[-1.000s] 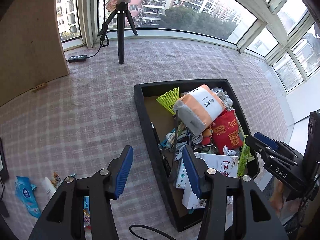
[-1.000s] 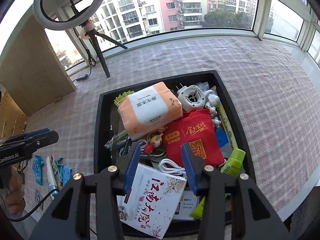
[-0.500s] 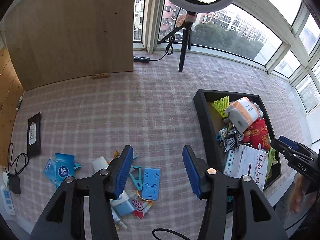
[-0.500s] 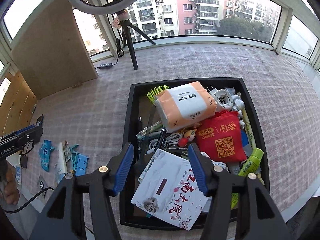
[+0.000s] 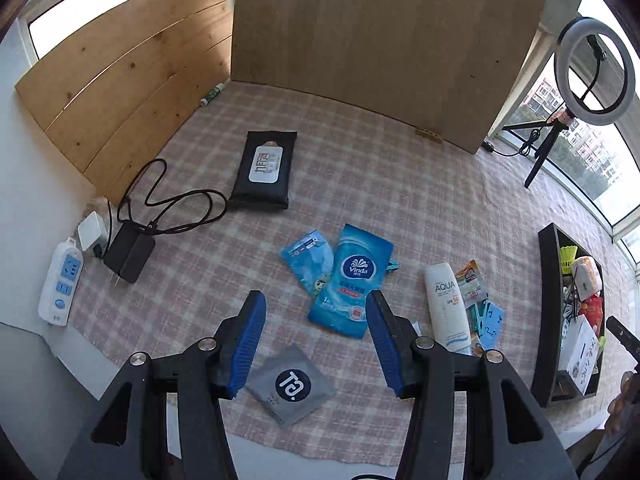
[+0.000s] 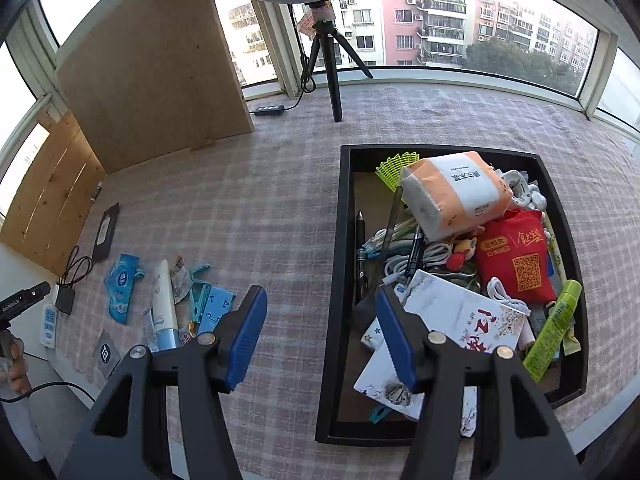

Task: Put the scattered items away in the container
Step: 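Move both tools to the white AQUA sunscreen bottle on the carpet, then grasp the white AQUA sunscreen bottle with the right tool, left tool steadying it, then carry the sunscreen bottle in the right tool into the tray and release, then move the right tool to the blue phone stand while the left tool approaches the grey tube, then close the right tool on the blue phone stand while the left tool grasps the grey tube, then carry the stand in the right tool and tube in the left tool into the tray, release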

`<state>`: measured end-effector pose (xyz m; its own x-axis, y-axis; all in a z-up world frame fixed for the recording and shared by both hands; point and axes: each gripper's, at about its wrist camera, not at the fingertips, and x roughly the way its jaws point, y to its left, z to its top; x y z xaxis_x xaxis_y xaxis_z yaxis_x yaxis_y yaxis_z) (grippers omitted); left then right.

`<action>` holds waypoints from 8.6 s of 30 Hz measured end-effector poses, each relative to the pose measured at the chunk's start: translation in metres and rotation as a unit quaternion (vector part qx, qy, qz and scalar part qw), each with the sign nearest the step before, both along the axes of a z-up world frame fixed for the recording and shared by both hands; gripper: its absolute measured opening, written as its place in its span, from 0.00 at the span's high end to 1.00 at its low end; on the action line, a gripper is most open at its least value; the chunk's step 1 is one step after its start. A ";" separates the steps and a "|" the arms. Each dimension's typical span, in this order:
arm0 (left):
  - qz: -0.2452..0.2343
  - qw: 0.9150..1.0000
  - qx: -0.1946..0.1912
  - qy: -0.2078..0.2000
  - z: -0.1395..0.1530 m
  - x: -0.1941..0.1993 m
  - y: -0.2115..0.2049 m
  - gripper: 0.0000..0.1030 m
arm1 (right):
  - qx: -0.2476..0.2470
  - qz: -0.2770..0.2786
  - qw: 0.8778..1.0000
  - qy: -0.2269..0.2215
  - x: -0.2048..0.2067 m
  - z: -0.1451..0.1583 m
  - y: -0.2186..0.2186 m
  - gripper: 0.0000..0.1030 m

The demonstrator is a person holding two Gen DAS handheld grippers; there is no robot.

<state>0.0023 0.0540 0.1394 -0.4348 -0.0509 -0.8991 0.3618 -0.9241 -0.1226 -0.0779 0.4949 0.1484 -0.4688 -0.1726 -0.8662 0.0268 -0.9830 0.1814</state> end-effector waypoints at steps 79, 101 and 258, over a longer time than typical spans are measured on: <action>-0.506 0.844 0.171 0.045 0.020 -0.135 0.422 0.57 | -0.133 -0.077 0.988 -0.012 -0.040 0.011 0.073 0.67; -0.457 0.878 0.139 0.043 0.032 -0.137 0.373 0.52 | -0.027 -0.136 0.990 0.021 -0.015 0.032 0.129 0.56; -0.463 0.882 0.087 -0.005 -0.002 -0.147 0.424 0.60 | 0.002 -0.228 0.973 -0.043 -0.018 -0.011 0.132 0.63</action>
<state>-0.1443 0.4785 0.1375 -0.2097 0.4605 -0.8625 -0.5359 -0.7920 -0.2925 -0.0959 0.6269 0.1375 -0.4212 0.0395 -0.9061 -0.4273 -0.8899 0.1598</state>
